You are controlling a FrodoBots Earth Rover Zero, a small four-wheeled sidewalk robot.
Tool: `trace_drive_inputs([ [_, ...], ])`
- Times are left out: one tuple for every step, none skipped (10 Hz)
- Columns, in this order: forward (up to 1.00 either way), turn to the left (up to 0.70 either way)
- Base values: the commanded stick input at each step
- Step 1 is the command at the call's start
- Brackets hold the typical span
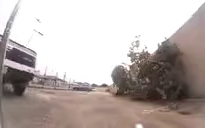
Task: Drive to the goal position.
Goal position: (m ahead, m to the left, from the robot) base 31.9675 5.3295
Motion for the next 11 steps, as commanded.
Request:
trace_drive_inputs([
  [0.83, 0.05],
  [0.83, 0.10],
  [0.83, 0.29],
  [0.83, 0.03],
  [0.83, 0.03],
  [0.83, 0.03],
  [0.83, 0.03],
  [0.83, 0.03],
  [0.83, 0.03],
  [0.84, 0.03],
  [0.84, 0.03],
])
